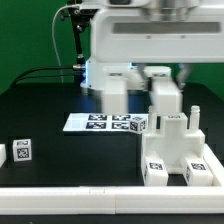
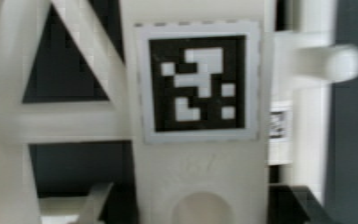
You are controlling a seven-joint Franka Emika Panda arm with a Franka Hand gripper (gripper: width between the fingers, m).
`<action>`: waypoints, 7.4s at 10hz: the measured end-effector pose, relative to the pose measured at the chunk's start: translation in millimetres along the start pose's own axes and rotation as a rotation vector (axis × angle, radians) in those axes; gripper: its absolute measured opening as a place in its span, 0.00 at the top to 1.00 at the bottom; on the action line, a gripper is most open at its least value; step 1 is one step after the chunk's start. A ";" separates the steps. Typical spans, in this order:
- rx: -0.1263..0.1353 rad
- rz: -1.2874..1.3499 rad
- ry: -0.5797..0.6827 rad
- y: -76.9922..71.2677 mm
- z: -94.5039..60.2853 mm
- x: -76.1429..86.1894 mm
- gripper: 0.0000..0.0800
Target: Assemble chair
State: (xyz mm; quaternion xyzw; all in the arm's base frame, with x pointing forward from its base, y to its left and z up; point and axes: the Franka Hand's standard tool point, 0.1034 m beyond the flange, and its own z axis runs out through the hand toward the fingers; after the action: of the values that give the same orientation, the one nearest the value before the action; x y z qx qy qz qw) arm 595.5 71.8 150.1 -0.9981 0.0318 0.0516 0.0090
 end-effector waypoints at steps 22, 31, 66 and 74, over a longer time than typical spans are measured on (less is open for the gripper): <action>-0.006 0.019 0.076 -45.8 51.5 1.6 0.64; 0.002 0.016 0.073 -45.6 37.2 0.5 0.19; 0.013 -0.479 0.122 39.9 94.8 -176.5 0.19; -0.042 -0.458 0.159 51.2 123.2 -188.4 0.19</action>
Offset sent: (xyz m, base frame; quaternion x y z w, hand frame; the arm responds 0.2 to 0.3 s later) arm 0.0000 0.0000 0.0000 0.0000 0.0000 0.0000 1.0000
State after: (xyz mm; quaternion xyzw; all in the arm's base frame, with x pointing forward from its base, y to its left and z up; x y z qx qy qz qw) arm 392.5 35.1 46.3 -0.9802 -0.1957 -0.0300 -0.0028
